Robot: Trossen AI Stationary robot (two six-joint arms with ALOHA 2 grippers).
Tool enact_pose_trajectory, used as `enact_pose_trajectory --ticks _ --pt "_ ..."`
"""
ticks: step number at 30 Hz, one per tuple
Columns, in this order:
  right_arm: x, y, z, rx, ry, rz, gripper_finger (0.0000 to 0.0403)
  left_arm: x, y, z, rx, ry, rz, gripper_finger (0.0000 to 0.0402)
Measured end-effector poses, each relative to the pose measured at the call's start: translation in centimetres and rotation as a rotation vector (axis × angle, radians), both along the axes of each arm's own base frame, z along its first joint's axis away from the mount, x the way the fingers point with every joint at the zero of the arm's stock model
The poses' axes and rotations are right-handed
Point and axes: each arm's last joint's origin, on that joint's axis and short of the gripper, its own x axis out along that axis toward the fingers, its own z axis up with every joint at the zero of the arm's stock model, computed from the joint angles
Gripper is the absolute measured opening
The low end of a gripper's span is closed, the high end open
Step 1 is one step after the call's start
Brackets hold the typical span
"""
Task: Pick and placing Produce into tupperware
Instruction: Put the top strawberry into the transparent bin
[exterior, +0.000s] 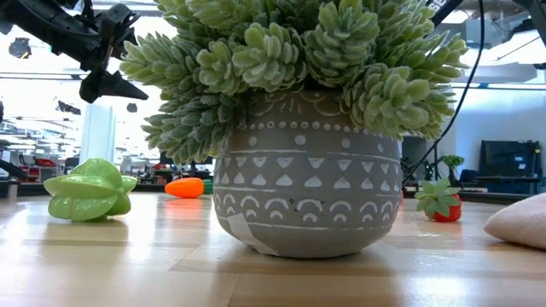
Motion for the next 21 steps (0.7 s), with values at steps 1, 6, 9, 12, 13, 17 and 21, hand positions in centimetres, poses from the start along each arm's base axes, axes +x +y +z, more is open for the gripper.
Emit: enact_pose_trajectory --ticks 1,6,9,12,13,17,21 --pt "-0.08 -0.08 -0.04 0.001 0.006 -0.002 0.0145 0.0 0.0 0.0 0.0 0.0 0.0 0.0297" --pt "-0.55 -0.59 -0.21 0.002 0.033 -0.012 0.0149 0.0 0.0 0.0 0.0 0.0 0.0 0.0297" --pt "-0.76 -0.77 -0.31 0.009 0.045 -0.018 0.0152 0.0 0.0 0.0 0.0 0.0 0.0 0.0297" --pt "-0.83 -0.69 -0.43 0.014 0.061 -0.015 0.0151 0.0 0.0 0.0 0.0 0.0 0.0 0.0297" --pt "-0.84 -0.69 -0.43 0.013 0.063 -0.013 0.015 0.0 0.0 0.0 0.0 0.0 0.0 0.0297" --pt "-0.82 -0.66 -0.43 0.012 0.063 -0.012 0.0148 0.0 0.0 0.0 0.0 0.0 0.0 0.0297" --pt "-0.8 -0.62 -0.44 0.013 0.064 -0.011 0.0151 0.0 0.0 0.0 -0.001 -0.001 0.001 0.0297"
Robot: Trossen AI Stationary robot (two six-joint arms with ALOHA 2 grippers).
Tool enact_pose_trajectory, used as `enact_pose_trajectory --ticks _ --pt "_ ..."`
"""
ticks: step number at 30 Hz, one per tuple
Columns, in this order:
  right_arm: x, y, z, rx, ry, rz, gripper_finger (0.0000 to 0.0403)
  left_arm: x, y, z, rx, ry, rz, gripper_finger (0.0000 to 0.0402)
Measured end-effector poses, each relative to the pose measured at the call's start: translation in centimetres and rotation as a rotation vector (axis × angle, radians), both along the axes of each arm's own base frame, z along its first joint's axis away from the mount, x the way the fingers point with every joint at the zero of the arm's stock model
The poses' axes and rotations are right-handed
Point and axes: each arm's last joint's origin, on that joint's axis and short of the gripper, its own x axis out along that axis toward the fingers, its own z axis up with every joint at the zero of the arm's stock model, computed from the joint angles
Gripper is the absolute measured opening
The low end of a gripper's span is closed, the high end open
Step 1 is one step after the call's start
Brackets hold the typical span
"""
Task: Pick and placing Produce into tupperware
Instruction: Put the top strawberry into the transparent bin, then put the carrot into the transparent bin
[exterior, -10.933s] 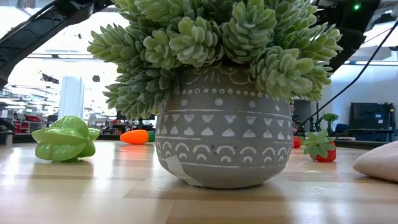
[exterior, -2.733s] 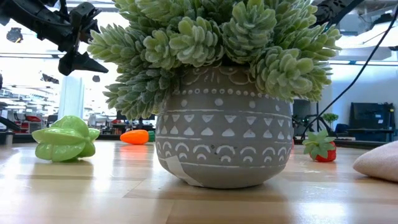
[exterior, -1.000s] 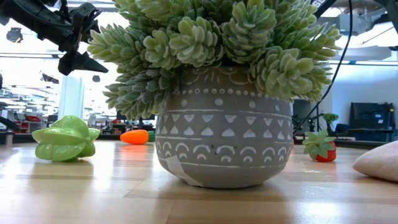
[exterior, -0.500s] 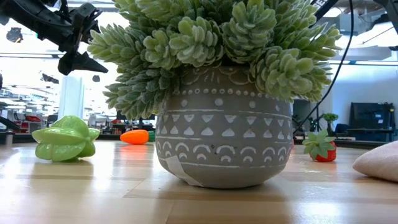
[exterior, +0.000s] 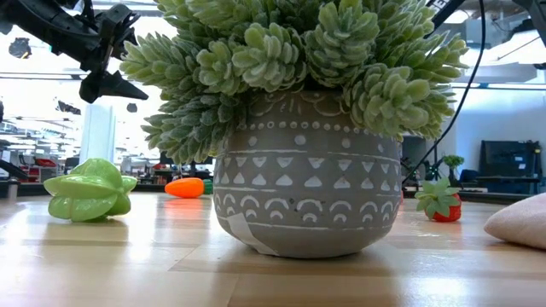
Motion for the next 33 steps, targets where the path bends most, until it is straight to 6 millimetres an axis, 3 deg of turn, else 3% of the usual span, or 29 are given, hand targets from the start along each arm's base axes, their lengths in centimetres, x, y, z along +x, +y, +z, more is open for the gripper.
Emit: enact_pose_trajectory --ticks 10,27,33 --pt "0.2 0.5 -0.1 0.007 0.005 0.01 0.0154 0.0 0.0 0.0 -0.003 -0.002 0.002 0.0297" --pt "0.3 0.9 -0.2 0.017 0.016 0.019 0.0204 0.0 0.0 0.0 -0.004 -0.002 0.001 0.0297" --pt "-0.3 2.1 1.2 -0.002 0.079 0.093 0.0204 0.0 0.0 -0.1 0.0 0.01 -0.003 0.0297"
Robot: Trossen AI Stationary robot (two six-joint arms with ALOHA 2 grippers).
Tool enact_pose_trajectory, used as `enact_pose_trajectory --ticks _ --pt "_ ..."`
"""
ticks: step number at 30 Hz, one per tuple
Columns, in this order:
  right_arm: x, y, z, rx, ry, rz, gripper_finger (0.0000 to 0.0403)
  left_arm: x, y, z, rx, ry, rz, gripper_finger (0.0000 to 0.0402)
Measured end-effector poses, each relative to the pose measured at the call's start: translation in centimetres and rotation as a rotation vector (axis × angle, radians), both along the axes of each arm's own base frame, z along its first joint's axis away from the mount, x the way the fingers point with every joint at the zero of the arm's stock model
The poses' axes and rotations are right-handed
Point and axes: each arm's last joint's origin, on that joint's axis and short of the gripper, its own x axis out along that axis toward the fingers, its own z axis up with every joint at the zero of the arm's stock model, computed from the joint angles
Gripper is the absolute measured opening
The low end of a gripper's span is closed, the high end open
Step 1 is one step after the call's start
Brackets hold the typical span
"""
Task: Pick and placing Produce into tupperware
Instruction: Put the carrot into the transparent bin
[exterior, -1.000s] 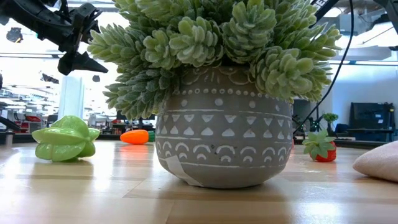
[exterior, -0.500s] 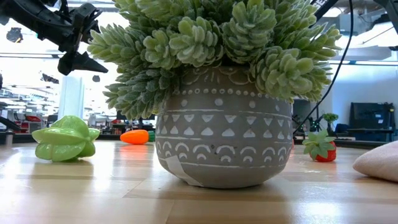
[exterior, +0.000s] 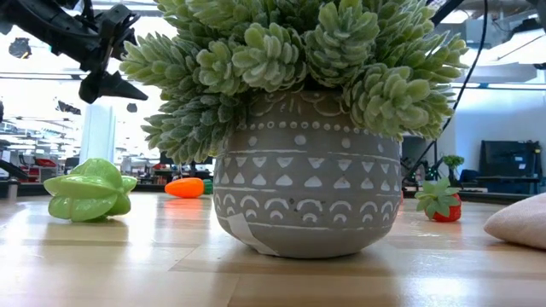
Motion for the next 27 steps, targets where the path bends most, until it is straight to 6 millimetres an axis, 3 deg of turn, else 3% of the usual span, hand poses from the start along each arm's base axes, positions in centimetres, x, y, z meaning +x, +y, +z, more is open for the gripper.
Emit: enact_pose_trajectory --ticks 7,15,22,27 --pt "-1.8 2.5 4.7 -0.098 0.019 0.128 0.0204 -0.2 0.0 -0.4 0.022 0.058 0.007 0.0297" --pt "-4.7 7.2 10.1 -0.199 -0.016 0.291 0.0199 0.1 0.3 -0.8 0.106 0.156 0.017 0.0297" --pt "-6.8 12.1 12.8 -0.242 -0.039 0.459 0.0196 2.0 0.9 -2.3 0.136 0.338 -0.049 0.0297" --pt "-7.9 14.9 13.5 -0.268 -0.022 0.465 0.0196 3.7 1.5 -3.6 0.139 0.428 -0.076 0.0297"
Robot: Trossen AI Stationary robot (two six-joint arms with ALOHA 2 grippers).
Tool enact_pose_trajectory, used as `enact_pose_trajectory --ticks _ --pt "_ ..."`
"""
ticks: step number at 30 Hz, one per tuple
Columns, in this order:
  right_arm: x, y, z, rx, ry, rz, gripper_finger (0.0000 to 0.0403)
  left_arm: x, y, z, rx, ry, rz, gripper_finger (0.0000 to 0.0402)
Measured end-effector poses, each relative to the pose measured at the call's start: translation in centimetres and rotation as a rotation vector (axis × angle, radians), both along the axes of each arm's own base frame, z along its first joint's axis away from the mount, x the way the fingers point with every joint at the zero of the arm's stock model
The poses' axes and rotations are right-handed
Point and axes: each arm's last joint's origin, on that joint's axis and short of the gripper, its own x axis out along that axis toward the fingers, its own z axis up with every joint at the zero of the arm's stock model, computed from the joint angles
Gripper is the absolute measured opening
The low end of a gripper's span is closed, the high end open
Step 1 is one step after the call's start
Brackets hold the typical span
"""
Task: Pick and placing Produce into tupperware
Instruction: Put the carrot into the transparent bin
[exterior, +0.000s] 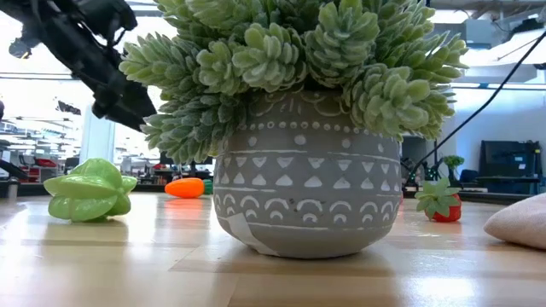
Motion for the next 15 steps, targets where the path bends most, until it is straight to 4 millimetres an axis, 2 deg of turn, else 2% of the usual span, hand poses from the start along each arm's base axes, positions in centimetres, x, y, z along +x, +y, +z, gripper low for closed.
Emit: enact_pose_trajectory --ticks 15 --pt "-1.9 6.6 -0.5 0.006 0.044 -0.085 0.0178 4.8 1.6 -4.2 -0.012 0.116 -0.008 0.0297"
